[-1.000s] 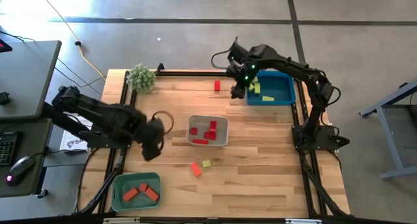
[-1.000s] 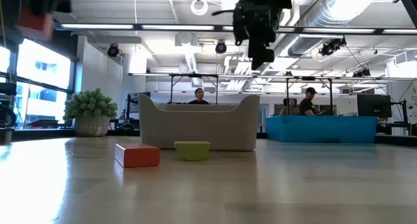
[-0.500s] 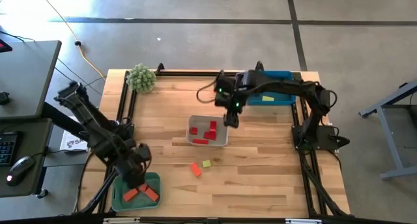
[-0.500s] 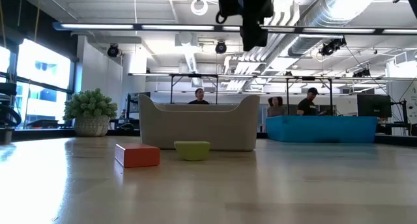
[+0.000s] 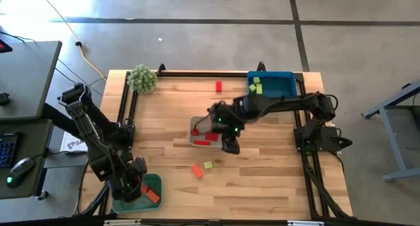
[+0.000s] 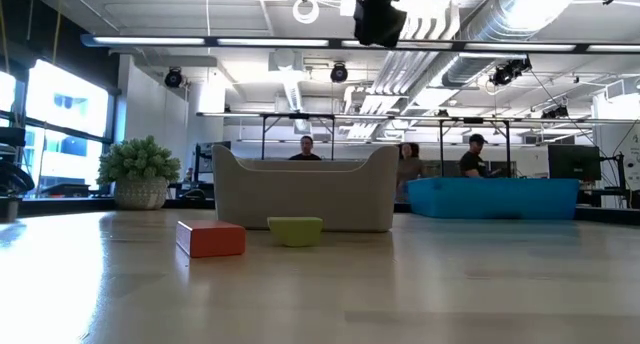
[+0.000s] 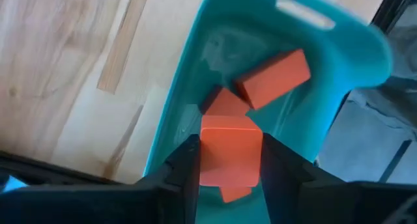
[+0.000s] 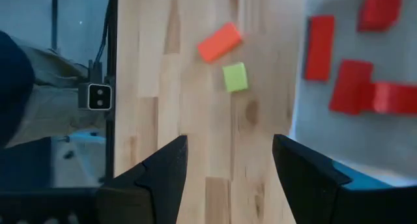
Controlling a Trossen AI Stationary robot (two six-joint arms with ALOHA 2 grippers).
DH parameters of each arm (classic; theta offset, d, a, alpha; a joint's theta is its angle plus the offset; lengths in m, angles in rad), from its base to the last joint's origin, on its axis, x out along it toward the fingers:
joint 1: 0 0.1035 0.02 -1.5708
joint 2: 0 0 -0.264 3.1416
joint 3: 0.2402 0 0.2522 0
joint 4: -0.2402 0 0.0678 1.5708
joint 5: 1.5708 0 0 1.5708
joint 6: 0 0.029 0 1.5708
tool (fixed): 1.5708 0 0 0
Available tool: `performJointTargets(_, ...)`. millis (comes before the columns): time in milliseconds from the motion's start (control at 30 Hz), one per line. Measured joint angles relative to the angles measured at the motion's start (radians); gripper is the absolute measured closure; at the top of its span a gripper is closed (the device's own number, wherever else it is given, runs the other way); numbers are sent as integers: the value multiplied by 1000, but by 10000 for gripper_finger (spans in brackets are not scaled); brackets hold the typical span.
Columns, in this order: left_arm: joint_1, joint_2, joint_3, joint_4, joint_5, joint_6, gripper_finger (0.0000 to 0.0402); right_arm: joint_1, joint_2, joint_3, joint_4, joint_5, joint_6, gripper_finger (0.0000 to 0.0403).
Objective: Sort & place blocks by color
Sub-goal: Put the orange wooden block into the green bin
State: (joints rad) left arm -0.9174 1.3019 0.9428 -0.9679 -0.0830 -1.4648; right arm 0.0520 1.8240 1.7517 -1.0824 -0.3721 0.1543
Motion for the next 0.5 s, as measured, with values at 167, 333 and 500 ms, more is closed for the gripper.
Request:
performJointTargets(167, -30, 34, 0, 5, 7, -43, 290, 78, 0, -28, 89, 79, -60, 190)
performJointTargets(333, -36, 58, 0, 16, 53, -78, 261, 143, 0, -59, 186, 153, -126, 190)
performJointTargets(500, -35, 69, 0, 50, 53, -78, 236, 183, 0, -118, 302, 203, -129, 190)
